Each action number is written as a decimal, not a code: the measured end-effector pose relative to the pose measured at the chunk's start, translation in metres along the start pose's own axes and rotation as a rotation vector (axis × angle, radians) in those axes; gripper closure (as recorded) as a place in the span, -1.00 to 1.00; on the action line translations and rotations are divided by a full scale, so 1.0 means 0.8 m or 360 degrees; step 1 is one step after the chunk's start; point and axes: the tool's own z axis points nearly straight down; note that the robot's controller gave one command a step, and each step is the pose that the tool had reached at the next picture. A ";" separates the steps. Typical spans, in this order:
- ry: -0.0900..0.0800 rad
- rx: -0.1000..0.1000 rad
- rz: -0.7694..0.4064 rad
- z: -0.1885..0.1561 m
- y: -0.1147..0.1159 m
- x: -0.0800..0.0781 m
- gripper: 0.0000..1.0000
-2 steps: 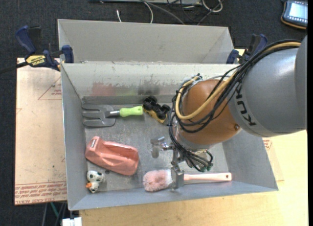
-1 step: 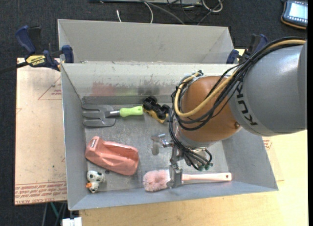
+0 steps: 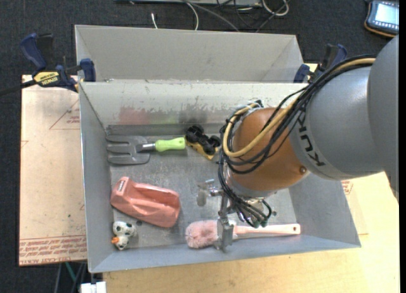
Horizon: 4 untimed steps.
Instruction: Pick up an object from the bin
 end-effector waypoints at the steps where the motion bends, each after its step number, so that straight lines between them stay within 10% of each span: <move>1: -0.0054 0.0005 -0.0128 0.050 -0.004 -0.008 -1.00; 2: -0.0008 -0.0002 0.0175 0.054 0.005 -0.004 1.00; 4: -0.0005 -0.0003 0.0176 0.042 0.006 -0.003 1.00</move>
Offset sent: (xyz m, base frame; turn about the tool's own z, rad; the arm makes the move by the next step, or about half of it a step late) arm 0.0018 0.0043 -0.0427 0.1112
